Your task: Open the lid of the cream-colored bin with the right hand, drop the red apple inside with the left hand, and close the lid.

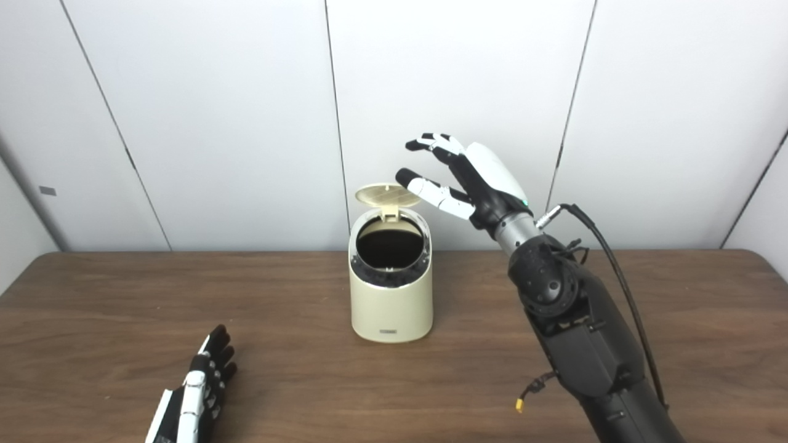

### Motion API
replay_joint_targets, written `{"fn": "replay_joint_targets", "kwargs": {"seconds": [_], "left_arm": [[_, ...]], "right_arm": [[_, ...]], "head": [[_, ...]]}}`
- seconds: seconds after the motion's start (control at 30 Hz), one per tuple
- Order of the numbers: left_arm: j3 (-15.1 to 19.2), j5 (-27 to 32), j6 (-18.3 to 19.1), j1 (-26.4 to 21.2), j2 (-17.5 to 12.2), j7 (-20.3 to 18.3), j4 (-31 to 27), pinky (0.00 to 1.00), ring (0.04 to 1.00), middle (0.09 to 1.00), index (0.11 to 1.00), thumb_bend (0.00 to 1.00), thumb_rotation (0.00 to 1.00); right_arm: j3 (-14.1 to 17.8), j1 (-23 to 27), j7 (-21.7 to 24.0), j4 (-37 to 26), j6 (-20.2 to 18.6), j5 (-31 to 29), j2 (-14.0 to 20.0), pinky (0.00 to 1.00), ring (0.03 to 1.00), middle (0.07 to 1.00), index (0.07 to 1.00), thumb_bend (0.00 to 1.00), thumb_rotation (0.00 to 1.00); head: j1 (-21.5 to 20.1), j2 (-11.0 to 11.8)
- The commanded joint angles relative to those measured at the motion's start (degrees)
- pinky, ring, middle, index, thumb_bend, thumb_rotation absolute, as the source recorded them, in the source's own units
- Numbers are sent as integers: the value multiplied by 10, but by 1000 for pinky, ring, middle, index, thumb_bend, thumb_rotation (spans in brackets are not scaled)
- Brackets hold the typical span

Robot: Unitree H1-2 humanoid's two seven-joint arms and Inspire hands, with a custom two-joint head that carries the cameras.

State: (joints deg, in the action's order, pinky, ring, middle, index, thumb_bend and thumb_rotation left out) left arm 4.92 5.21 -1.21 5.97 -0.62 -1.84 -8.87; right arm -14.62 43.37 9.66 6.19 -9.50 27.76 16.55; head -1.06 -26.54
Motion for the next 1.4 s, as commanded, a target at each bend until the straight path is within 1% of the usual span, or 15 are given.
{"fn": "replay_joint_targets", "kwargs": {"seconds": [0.0,0.1,0.23,0.33,0.43,0.7,0.87,0.93,1.07,1.13,1.27,1.33,1.37], "left_arm": [[-5,-1,5,7,2,2,-7,1000,1000,1000,1000,522,971],[-6,-3,9,7,1,2,-8,1000,1000,1000,1000,520,971],[-6,-6,5,5,1,4,-3,1000,1000,1000,1000,504,967],[-5,-7,4,4,2,5,0,1000,1000,1000,1000,493,937],[-6,-8,3,3,5,7,3,1000,1000,1000,1000,483,918],[-10,-18,9,0,11,20,6,1000,1000,1000,1000,495,948],[-13,-16,12,-1,15,24,6,1000,1000,1000,1000,522,904],[-13,-14,12,-2,14,23,7,1000,1000,1000,1000,523,892],[-14,-16,15,-2,12,24,5,1000,1000,1000,1000,492,884],[-14,-16,18,-3,12,24,3,1000,1000,1000,1000,478,884],[-13,-12,17,-3,14,25,4,1000,1000,1000,1000,455,875],[-13,-13,17,-3,14,24,4,1000,1000,1000,1000,450,870],[-14,-13,17,-3,12,23,3,1000,1000,1000,1000,453,858]], "right_arm": [[0,25,6,-20,13,12,15,997,1000,974,830,578,982],[-7,23,16,-23,16,23,18,1000,1000,973,823,599,967],[-15,22,26,-28,12,38,18,1000,1000,975,812,621,959],[-20,20,32,-33,11,43,19,960,1000,973,812,630,939],[-21,14,42,-41,9,47,23,946,1000,975,813,621,941],[-26,-4,60,-51,9,62,33,998,1000,985,815,613,977],[-32,-17,62,-57,22,77,39,993,1000,978,817,608,974],[-33,-22,69,-66,18,83,41,997,1000,977,817,607,970],[-30,-35,79,-82,14,88,45,1000,1000,966,821,581,933],[-29,-41,85,-88,11,88,46,1000,1000,965,824,585,927],[-29,-53,91,-93,14,89,49,1000,1000,964,831,614,955],[-30,-60,91,-94,14,90,49,1000,1000,963,833,620,953],[-31,-64,92,-95,13,91,49,1000,1000,962,834,624,956]], "head": [[0,-1],[1,-1],[3,-4],[2,-6],[8,-7],[13,-8],[15,-11],[15,-13],[15,-17],[15,-20],[15,-22],[15,-22],[16,-27]]}}
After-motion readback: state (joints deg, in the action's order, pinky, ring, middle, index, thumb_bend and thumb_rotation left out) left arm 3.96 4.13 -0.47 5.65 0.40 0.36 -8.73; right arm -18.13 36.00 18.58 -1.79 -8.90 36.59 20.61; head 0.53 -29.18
